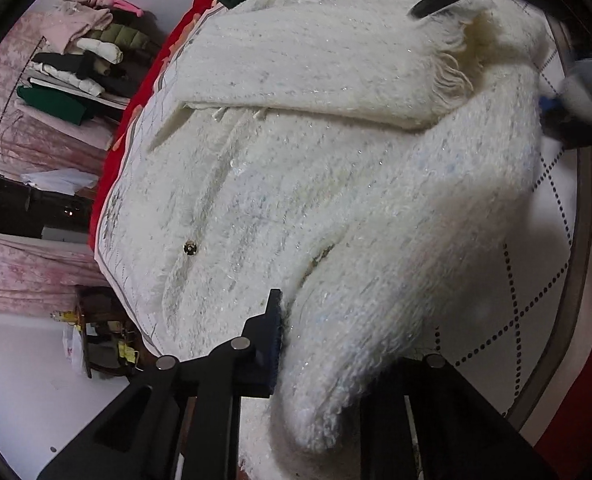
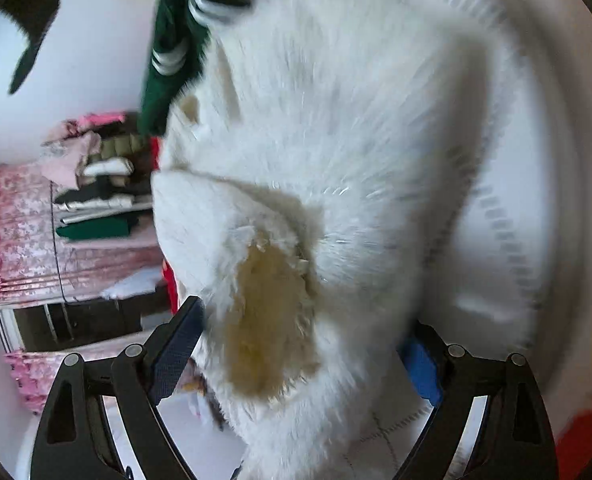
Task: Fold large clothes
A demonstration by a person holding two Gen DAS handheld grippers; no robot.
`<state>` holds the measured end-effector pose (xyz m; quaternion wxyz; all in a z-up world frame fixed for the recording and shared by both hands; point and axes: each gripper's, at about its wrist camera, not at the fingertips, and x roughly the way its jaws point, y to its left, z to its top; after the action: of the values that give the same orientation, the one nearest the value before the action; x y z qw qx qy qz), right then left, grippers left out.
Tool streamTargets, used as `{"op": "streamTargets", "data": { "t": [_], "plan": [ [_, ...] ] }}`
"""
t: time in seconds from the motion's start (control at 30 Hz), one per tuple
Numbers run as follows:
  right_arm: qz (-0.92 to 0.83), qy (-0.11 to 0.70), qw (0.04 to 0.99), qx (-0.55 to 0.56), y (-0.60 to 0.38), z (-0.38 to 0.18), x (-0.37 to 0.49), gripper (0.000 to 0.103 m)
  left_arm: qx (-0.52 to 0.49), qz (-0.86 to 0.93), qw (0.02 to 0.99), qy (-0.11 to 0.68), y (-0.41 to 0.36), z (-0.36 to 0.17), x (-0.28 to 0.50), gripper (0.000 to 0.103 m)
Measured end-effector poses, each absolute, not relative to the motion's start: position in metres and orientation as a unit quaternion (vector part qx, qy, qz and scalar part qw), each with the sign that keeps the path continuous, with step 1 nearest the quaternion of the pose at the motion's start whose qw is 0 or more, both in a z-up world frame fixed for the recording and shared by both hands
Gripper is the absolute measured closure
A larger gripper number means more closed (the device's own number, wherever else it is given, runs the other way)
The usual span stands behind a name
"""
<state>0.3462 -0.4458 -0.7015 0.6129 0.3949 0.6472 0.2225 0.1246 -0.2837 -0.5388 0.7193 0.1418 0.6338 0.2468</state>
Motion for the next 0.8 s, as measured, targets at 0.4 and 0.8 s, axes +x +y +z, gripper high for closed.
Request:
{"op": "streamTargets", "data": {
  "t": [0.4, 0.8],
  "plan": [
    [0.166, 0.659, 0.669, 0.301, -0.374, -0.604, 0.367, 0.078, 0.062, 0.165, 0.760, 0.625, -0.210, -0.465, 0.125, 0.090],
    [0.130, 0.691, 0.698, 0.135, -0.151, -0.508, 0.419, 0.078, -0.090, 0.155, 0.759, 0.626, -0.012, -0.426, 0.152, 0.084]
  ]
}}
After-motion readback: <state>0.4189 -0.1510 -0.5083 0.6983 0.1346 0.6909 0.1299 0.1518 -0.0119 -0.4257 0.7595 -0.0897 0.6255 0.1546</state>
